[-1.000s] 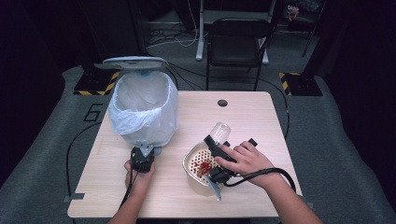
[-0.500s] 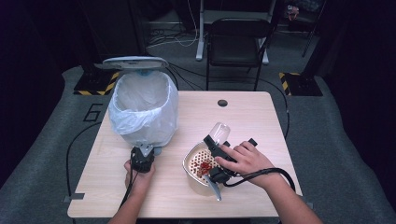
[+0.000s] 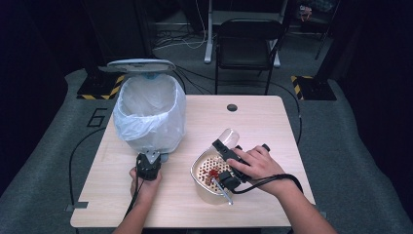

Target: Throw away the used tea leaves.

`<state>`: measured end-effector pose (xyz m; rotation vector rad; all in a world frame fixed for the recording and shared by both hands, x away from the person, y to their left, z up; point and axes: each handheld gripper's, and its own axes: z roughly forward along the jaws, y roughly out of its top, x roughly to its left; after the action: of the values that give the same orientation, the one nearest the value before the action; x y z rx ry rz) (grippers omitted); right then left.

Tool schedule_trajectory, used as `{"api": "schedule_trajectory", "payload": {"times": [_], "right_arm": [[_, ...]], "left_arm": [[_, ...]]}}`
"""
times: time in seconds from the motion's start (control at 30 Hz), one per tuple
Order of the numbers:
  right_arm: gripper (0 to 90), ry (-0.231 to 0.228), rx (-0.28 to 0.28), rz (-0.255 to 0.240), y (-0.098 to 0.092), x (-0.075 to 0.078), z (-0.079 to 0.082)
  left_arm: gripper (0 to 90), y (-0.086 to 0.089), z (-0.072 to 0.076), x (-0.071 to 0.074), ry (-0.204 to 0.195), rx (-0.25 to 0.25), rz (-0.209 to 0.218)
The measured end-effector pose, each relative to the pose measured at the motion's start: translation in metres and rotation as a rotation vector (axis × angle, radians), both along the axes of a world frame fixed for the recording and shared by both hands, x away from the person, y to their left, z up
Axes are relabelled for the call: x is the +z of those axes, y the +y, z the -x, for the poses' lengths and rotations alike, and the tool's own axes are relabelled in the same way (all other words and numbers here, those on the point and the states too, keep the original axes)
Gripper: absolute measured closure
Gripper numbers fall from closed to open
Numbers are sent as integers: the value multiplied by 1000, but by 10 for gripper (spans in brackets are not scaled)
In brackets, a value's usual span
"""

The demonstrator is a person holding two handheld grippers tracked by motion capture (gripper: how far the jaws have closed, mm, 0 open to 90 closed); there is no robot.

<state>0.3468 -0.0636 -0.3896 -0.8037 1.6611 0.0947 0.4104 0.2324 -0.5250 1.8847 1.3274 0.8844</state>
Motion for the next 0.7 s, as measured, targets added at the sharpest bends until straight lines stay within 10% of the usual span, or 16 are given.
{"api": "schedule_trajectory", "payload": {"times": [0.03,0.7], "right_arm": [[431,43,-9,-121,-2,-2,0],[429,508,-40,-754,-23,34,-30]], "left_arm": [[900,1,0,1,5,-1,-9],[900,0,0,-1,10,0,16]]}}
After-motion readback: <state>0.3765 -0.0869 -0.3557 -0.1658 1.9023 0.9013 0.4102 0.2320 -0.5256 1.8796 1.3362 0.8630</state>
